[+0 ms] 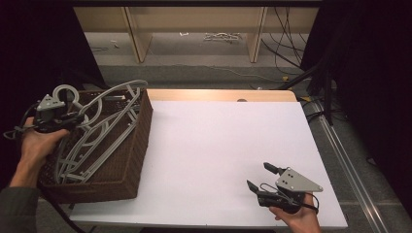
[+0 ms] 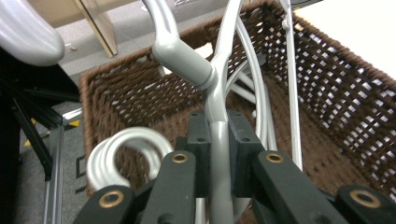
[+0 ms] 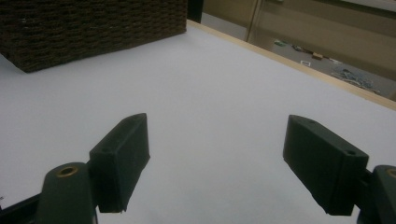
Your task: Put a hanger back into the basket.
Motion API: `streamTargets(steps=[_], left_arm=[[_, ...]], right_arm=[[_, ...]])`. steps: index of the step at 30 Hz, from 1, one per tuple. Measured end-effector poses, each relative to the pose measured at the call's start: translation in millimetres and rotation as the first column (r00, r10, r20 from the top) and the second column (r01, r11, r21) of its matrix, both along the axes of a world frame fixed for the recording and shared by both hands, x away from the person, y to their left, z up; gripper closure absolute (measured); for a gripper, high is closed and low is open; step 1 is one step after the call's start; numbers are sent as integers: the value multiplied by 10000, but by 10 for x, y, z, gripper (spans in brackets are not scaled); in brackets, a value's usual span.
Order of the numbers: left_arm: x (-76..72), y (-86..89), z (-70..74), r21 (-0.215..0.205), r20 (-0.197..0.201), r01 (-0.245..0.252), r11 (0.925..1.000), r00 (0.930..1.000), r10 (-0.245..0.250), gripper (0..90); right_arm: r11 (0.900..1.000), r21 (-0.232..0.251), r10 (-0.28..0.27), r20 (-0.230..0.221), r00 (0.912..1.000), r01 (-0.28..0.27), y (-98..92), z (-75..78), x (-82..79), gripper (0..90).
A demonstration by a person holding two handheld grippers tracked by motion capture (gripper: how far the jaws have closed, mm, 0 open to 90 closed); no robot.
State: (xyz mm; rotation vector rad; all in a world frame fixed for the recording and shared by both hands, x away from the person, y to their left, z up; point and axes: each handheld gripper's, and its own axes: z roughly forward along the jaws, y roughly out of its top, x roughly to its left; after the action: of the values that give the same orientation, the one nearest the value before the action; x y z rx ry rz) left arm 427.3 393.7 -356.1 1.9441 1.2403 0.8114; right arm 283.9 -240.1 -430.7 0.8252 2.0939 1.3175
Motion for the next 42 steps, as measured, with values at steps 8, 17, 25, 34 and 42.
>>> streamTargets(steps=[8, 17, 25, 34, 42], left_arm=[[-54, 145, -146, 355, -452, 12, 9994, 9990, 4, 814], [-41, 118, -234, 467, -711, 195, 9987, 9973, -161, 811], [-19, 71, -364, 1045, -1180, 461, 9935, 9924, -336, 808], [25, 14, -459, 1385, -1404, 400, 9896, 9899, -204, 810], [110, 4, -634, 2158, -1728, 110, 9764, 9846, 270, 771]], right_arm=[[10000, 77, 40, 63, 10000, -41, 4, -10, 10, 237], [9999, 111, 6, 115, 9999, -7, 5, -13, 14, 237], [10000, 85, 28, 119, 9999, -29, 4, -14, 13, 238], [10000, 18, 39, 135, 9999, -39, 10, -20, 17, 237], [10000, 2, 92, 121, 9999, -92, 18, -20, 17, 238]])
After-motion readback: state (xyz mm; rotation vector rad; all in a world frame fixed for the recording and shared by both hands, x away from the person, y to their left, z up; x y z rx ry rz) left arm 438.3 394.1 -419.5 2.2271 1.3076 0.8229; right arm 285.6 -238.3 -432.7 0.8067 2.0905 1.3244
